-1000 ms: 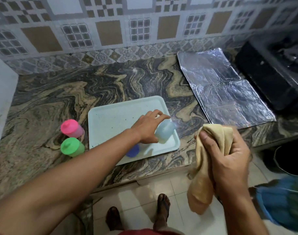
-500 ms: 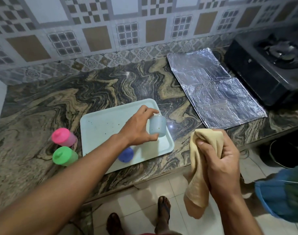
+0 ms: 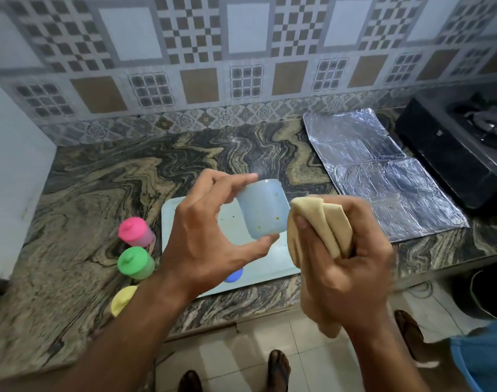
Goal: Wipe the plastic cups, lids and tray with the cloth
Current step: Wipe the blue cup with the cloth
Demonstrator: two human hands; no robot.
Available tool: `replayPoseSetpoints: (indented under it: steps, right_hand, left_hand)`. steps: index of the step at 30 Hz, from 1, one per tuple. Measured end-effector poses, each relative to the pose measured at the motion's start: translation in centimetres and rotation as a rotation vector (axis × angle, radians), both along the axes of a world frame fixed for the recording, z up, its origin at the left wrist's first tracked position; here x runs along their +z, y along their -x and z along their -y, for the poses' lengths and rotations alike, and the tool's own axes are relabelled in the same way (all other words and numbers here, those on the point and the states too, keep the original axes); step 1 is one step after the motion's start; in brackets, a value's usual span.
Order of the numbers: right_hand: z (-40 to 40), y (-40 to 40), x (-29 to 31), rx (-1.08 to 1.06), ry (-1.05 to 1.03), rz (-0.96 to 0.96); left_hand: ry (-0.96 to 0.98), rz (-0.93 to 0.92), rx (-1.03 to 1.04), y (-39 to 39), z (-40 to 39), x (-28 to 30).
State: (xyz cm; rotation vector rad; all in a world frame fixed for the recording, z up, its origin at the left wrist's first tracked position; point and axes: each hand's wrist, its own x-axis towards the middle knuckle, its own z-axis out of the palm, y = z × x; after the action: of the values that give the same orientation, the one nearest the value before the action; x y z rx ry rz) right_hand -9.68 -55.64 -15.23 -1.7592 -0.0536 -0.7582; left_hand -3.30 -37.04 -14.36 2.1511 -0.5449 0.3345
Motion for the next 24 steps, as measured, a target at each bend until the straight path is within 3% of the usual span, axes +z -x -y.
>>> replayPoseSetpoints:
  steps: [7, 12, 18, 24]
  right_hand:
    - [-2.5, -1.5, 1.2, 0.013, 0.252, 0.085]
    - [-3.3, -2.9, 2.3, -0.009, 0.263, 0.095]
    - [-3.3, -4.2, 2.5, 0.004, 0.137, 0.030]
    - [-2.9, -4.3, 2.1, -0.006, -0.152, 0.025]
  left_hand:
    - [-0.062, 0.091, 0.079, 1.1, -1.2, 2.7]
    - [-0.122, 0.185, 0.117, 1.5, -1.8, 3.3]
    - [-0.074, 0.209, 0.121, 1.6, -2.6, 2.9]
    - [0.116, 0.127, 0.178, 1.7, -2.9, 2.2]
